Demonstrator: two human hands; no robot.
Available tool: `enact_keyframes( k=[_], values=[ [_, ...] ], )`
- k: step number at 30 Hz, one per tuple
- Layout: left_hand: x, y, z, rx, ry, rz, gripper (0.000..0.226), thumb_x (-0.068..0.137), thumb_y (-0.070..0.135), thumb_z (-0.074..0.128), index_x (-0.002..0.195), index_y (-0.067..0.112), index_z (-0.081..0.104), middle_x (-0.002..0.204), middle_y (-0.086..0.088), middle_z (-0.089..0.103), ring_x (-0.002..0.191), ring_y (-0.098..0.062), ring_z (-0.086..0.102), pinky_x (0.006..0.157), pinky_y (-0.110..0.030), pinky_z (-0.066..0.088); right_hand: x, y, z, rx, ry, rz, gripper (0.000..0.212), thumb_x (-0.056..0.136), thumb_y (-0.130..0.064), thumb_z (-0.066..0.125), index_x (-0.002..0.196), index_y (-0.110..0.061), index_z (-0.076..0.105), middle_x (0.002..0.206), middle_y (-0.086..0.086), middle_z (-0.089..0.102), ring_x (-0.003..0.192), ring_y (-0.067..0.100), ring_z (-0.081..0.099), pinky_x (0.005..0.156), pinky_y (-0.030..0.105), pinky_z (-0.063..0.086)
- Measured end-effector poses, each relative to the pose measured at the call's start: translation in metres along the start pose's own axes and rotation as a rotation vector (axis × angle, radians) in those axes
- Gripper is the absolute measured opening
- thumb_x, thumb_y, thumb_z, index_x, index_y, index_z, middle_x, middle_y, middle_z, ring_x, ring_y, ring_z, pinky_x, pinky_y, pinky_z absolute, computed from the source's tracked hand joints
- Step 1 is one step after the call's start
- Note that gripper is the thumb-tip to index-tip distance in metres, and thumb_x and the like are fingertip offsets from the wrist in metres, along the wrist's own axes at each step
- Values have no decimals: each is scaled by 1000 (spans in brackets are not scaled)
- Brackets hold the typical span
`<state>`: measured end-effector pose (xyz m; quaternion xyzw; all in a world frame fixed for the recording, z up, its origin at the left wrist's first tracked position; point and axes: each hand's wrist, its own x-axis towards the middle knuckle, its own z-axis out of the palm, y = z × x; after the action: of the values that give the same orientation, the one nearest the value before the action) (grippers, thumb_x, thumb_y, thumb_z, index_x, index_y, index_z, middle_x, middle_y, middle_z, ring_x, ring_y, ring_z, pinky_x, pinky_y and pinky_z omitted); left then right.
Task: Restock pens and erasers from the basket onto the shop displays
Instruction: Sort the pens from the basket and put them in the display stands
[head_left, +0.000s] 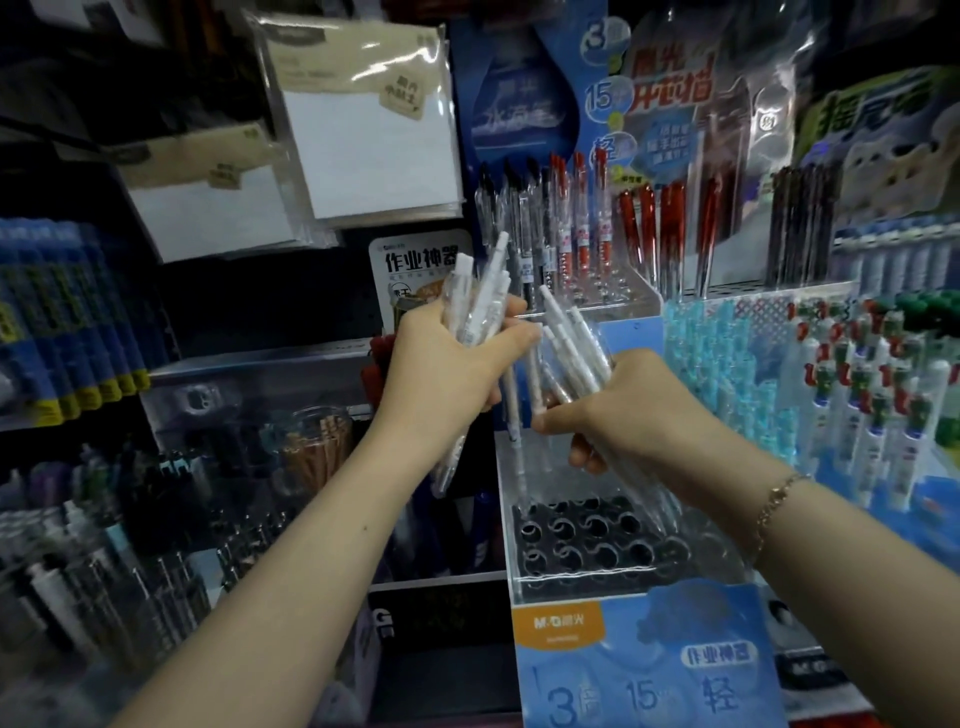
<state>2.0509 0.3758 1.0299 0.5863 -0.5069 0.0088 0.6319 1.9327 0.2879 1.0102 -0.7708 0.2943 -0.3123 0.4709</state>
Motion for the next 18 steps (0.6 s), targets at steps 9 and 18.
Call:
enact_keyframes(
  k=[9, 18],
  values=[
    [-29, 11, -9, -40, 50, 100, 10, 75, 27, 78, 79, 29, 69, 56, 11, 63, 40, 2, 49, 40, -13, 40, -29, -17, -24, 370, 100, -201, 13, 75, -6, 75, 82, -1, 65, 44, 5, 55, 36, 13, 49, 37, 21, 42],
    [-59, 24, -3, -269, -337, -152, 22, 66, 32, 73, 78, 13, 75, 59, -15, 65, 32, -6, 46, 36, -15, 38, -47, -40, -26, 307, -244, -180, 48, 72, -24, 75, 28, -18, 55, 35, 0, 42, 36, 11, 38, 42, 13, 43]
  ],
)
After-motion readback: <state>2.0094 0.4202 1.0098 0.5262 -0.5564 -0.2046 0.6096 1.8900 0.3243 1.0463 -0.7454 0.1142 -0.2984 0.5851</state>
